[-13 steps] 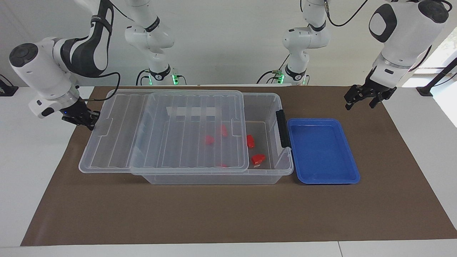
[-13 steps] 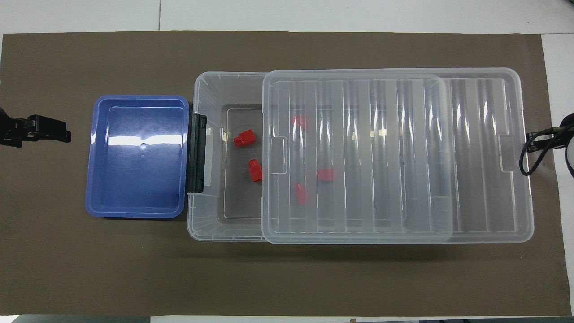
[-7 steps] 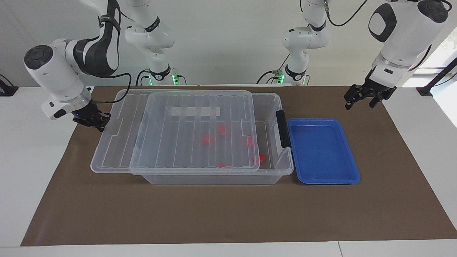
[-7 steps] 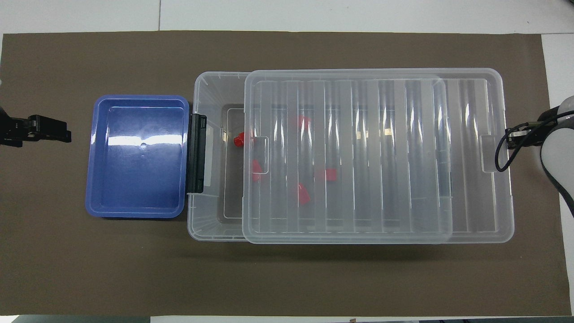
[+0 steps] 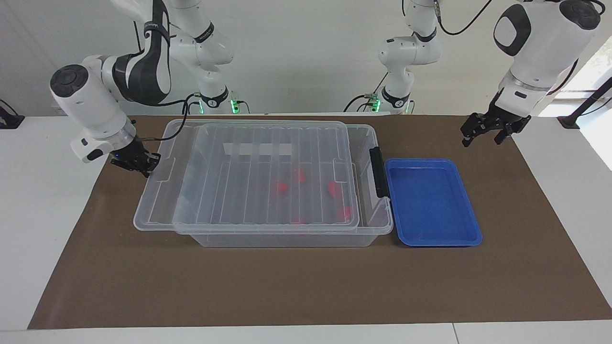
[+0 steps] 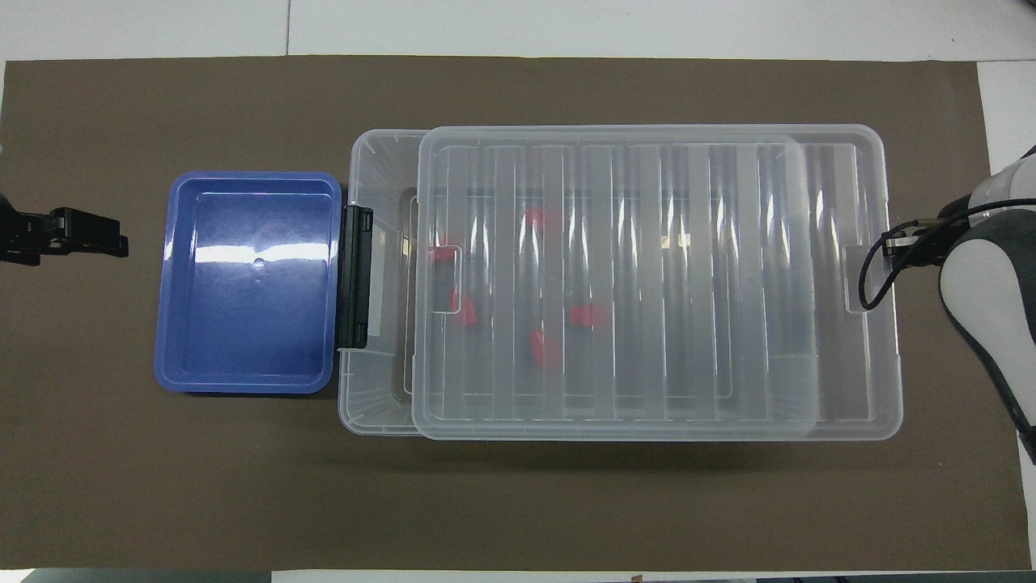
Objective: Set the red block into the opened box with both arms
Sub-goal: 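Slide the clear lid with the right gripper back toward the blue tray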
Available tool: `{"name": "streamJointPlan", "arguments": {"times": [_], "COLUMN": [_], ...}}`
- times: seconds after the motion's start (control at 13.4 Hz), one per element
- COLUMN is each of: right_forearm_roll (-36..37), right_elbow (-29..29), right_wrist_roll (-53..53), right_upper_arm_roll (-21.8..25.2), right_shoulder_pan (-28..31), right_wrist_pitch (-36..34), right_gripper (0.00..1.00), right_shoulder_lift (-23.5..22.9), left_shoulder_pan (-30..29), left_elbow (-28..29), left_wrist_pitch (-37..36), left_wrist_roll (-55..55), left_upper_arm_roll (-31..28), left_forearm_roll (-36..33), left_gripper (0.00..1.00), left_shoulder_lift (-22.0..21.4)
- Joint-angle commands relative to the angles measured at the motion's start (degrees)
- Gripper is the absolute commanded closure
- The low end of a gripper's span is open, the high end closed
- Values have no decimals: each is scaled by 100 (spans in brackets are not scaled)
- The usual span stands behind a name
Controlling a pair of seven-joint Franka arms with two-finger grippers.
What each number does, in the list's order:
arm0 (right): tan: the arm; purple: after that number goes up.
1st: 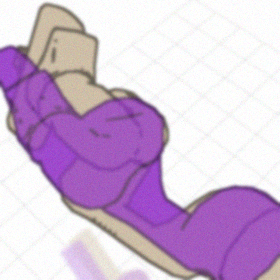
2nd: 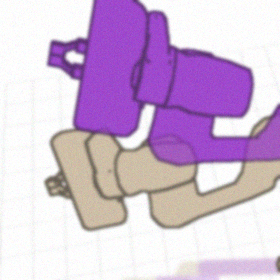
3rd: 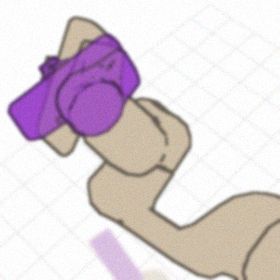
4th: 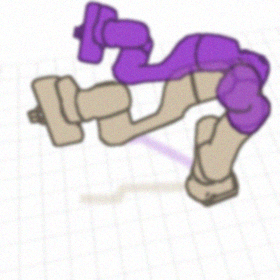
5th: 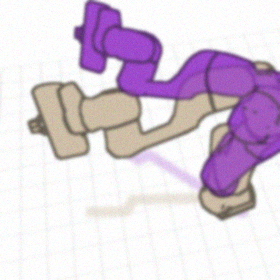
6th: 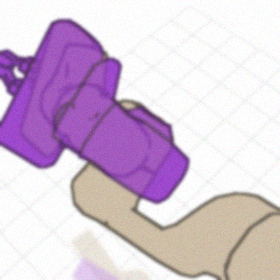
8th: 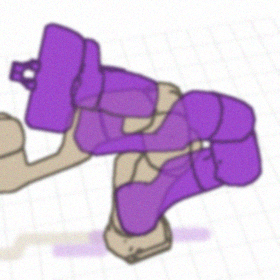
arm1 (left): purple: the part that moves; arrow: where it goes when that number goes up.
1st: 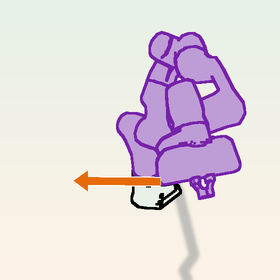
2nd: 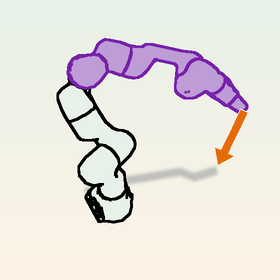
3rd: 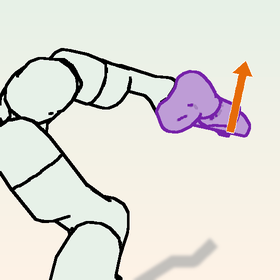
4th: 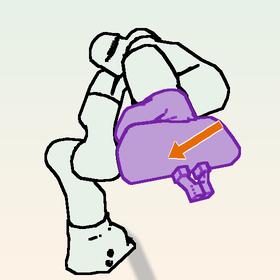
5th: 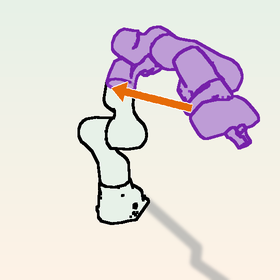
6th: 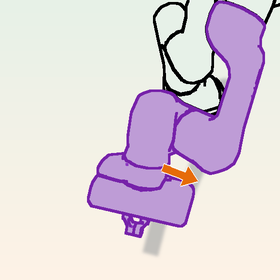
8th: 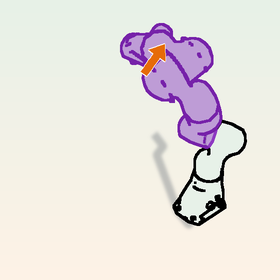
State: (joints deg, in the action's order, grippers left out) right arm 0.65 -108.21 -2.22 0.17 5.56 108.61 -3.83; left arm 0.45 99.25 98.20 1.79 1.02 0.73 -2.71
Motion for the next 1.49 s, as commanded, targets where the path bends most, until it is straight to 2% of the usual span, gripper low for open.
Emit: {"name": "streamJointPlan", "arguments": {"times": [0.0, 1.41], "right_forearm_roll": [-65, -74], "right_elbow": [-183, -191], "right_wrist_roll": [397, 1232], "right_upper_arm_roll": [-228, -720], "right_shoulder_pan": [33, 33], "right_wrist_pitch": [160, 231], "right_gripper": [100, 100], "right_shoulder_lift": [111, 111], "left_shoulder_pan": [-36, -36], "left_elbow": [33, 33], "left_wrist_pitch": [-64, -64], "left_wrist_roll": [-38, -38], "left_upper_arm_roll": [12, 12], "left_forearm_roll": [-2, -2], "left_gripper": [0, 0], "left_shoulder_lift": [-98, -98]}}
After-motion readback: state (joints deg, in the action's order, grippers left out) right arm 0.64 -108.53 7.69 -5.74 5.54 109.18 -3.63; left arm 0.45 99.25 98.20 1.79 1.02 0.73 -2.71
